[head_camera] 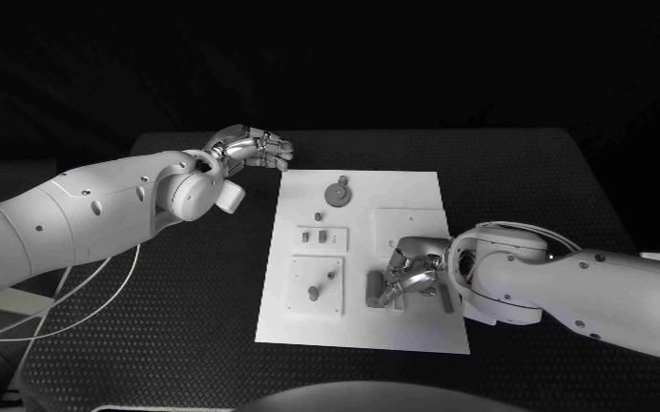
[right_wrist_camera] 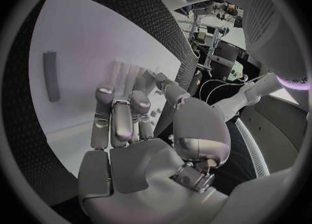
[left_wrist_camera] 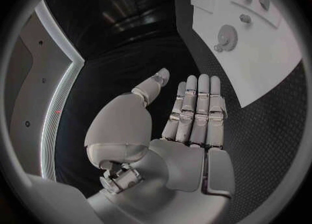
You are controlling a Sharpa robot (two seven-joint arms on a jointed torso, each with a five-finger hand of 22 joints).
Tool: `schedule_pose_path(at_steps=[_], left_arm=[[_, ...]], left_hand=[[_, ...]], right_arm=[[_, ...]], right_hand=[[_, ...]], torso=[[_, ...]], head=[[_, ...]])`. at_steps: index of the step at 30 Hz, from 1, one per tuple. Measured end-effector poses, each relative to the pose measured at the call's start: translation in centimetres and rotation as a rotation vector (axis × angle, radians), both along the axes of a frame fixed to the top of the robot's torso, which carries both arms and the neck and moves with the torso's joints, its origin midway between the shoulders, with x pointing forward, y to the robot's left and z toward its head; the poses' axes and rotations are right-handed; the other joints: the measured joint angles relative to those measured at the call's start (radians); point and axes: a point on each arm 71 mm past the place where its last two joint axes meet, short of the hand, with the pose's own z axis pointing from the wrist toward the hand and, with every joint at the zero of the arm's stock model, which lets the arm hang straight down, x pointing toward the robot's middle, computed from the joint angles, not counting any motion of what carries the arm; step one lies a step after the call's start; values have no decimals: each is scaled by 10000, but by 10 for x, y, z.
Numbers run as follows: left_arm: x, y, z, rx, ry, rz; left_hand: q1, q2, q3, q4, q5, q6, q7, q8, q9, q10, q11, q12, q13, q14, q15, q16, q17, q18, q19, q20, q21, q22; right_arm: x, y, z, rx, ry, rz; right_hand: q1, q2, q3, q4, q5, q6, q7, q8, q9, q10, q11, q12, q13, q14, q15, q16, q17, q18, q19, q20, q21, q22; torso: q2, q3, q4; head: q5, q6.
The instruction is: Assemble the parts on the task board
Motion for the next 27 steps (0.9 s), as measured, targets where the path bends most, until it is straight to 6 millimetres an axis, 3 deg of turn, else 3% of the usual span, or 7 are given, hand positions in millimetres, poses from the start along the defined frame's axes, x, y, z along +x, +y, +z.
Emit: schedule_pose_path(at_steps=[9, 18, 22, 27], left_arm=[[0, 0, 0, -9, 13, -32], [0, 0, 0, -13, 27, -53], [0, 0, 0, -17, 36, -67], [-1, 1, 0, -12, 47, -63]], left_hand=[[-40, 40, 0, 0, 0, 0, 0, 4, 0, 0, 0, 0, 1, 0, 0, 0, 15, -1, 0, 0, 0, -9], [-40, 40, -23, 23, 0, 0, 0, 40, 1, 37, -37, 0, 1, 0, 0, -39, 43, -1, 0, 0, 0, -8], [-40, 40, -23, 23, 0, 0, 0, 40, 1, 37, -37, 0, 2, 0, 0, -39, 54, -1, 0, 0, 0, -8], [-40, 40, -22, 23, 0, 36, -36, 40, 1, 75, -73, 0, 2, 0, 0, -39, 65, -1, 0, 0, 0, -7]], right_arm=[[-1, 3, -3, -283, 164, 141], [-3, 4, -6, -548, 289, 152], [-2, 3, -8, -743, 194, 99], [0, 2, -8, -963, -36, 57]], right_hand=[[-91, 91, -138, 138, 0, 245, -140, 57, -1, 386, -103, 422, 288, 138, -73, 0, 105, 1, 75, -67, 0, -1], [-132, 50, -137, 195, 0, 353, -168, 57, -9, 512, -155, 596, 427, 193, -88, 0, 166, 2, 123, -88, 0, -2], [-202, 120, -137, 276, 0, 369, -178, 57, -18, 548, -190, 644, 473, 195, -87, 0, 209, 2, 124, -88, 0, -3], [-465, 383, -233, 407, -1, 449, -225, 57, -42, 624, -197, 755, 567, 234, -122, 0, 281, 2, 159, -122, 0, -3]], torso=[[1, -7, 11], [2, -14, 5], [0, -13, 5], [-1, -12, 5]], head=[[31, -39], [28, -76], [24, -74], [24, -64]])
